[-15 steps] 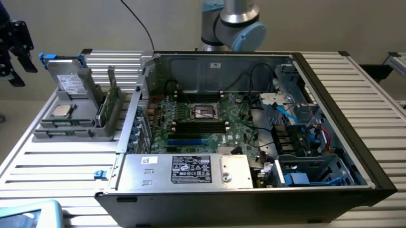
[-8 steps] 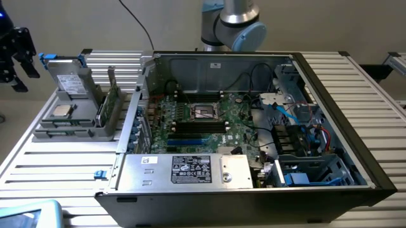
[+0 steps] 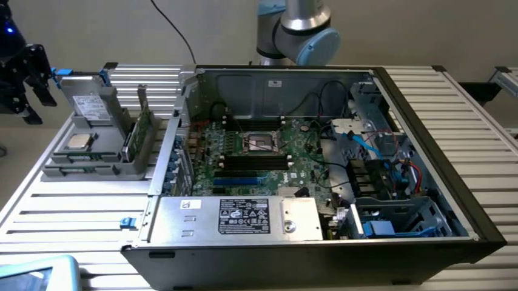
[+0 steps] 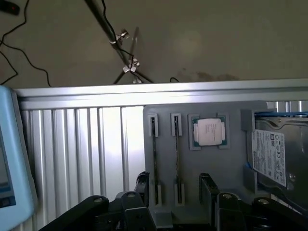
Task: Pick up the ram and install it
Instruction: 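Pick up the ram and move it above insertion slot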
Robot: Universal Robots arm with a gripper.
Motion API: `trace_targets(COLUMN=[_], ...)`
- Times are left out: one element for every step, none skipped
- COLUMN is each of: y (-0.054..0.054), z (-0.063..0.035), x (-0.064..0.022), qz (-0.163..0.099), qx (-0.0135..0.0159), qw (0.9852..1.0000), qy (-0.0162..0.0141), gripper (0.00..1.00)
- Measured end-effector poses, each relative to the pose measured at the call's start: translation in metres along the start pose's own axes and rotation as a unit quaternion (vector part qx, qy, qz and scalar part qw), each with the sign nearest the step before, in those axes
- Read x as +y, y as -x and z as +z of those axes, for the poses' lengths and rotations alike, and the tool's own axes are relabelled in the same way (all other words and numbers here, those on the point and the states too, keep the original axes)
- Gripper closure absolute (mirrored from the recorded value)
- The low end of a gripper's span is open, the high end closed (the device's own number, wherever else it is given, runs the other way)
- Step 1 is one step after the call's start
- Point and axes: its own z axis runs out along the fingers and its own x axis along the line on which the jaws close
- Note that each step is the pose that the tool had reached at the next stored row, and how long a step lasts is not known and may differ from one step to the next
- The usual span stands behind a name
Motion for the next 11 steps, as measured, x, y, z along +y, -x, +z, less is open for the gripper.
trace_targets(y=[0.0,0.0,0.0,0.0,0.0,0.0,-0.001,-0.001,-0.001,-0.002,-0.002], z=[0.0017,0.0035,0.0053,0.0071,0.0089,0.0106,0.0124,0.0143,0.0161,0.0179,0.0196], x=[-0.0006,-0.0011,-0.0016,-0.002,-0.0023,-0.0024,-0.0027,-0.0031,-0.0035,-0.0038,-0.0041], qz=[0.0,0.0,0.0,0.0,0.0,0.0,0.0,0.0,0.0,0.0,0.0], qx=[0.0,0.0001,0.0001,0.0001,0.0001,0.0001,0.0001,0.0001,0.0001,0.0001,0.0001], qw=[1.0,1.0,1.0,1.0,1.0,1.0,1.0,1.0,1.0,1.0,1.0], qy=[0.0,0.0001,0.0001,0.0,0.0,0.0,0.0,0.0001,0.0001,0.0,0.0001], gripper=[0.45,0.45,0.45,0.45,0.45,0.45,0.45,0.45,0.45,0.45,0.45])
